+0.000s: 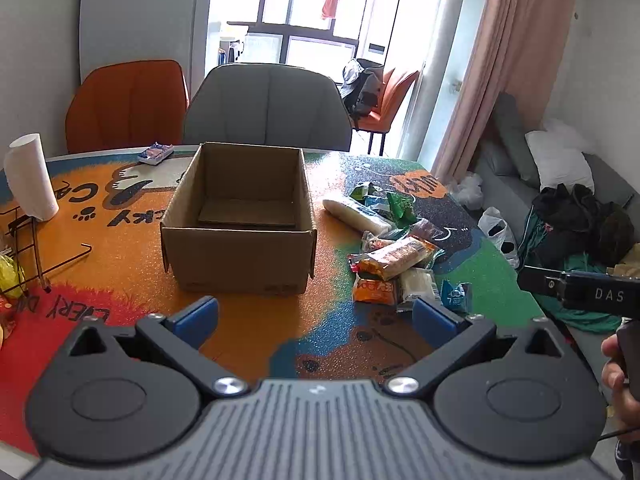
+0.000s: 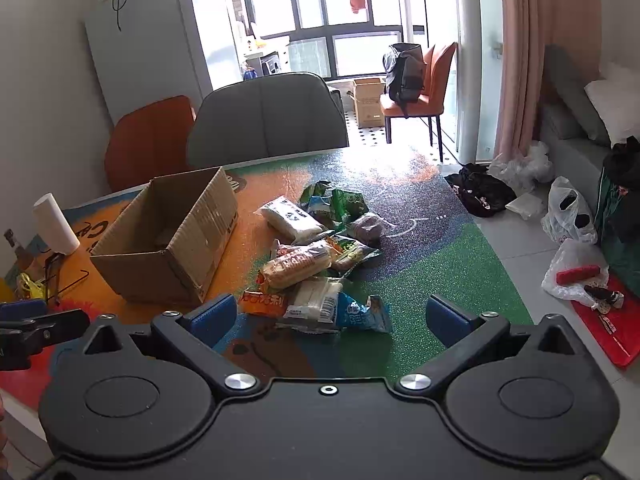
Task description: Organize snacks
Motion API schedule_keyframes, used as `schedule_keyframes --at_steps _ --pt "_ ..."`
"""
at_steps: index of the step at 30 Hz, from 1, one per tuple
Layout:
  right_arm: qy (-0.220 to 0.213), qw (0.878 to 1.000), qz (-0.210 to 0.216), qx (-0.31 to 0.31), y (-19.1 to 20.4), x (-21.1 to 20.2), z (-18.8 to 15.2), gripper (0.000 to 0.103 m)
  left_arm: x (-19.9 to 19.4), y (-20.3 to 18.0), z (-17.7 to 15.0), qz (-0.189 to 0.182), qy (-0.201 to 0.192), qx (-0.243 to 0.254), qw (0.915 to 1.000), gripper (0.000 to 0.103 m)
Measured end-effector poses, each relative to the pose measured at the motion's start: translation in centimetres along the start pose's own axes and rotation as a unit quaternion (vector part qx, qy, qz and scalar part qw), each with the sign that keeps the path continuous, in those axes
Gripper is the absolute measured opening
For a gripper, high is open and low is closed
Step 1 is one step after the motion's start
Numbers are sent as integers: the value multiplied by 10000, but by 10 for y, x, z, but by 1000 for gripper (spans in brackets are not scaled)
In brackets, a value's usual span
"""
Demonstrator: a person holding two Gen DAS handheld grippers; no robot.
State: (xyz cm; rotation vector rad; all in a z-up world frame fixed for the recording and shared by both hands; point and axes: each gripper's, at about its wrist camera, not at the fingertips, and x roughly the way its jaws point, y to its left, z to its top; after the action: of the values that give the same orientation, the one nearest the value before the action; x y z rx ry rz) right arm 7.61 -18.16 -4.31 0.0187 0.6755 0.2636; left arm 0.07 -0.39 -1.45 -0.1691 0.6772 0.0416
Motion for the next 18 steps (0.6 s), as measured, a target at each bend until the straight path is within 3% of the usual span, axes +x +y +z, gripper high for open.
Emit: schedule_keyframes --at_steps 18 --pt "-18 10000 53 -47 3 -5 1 103 -3 1 0 -26 -37 33 10000 103"
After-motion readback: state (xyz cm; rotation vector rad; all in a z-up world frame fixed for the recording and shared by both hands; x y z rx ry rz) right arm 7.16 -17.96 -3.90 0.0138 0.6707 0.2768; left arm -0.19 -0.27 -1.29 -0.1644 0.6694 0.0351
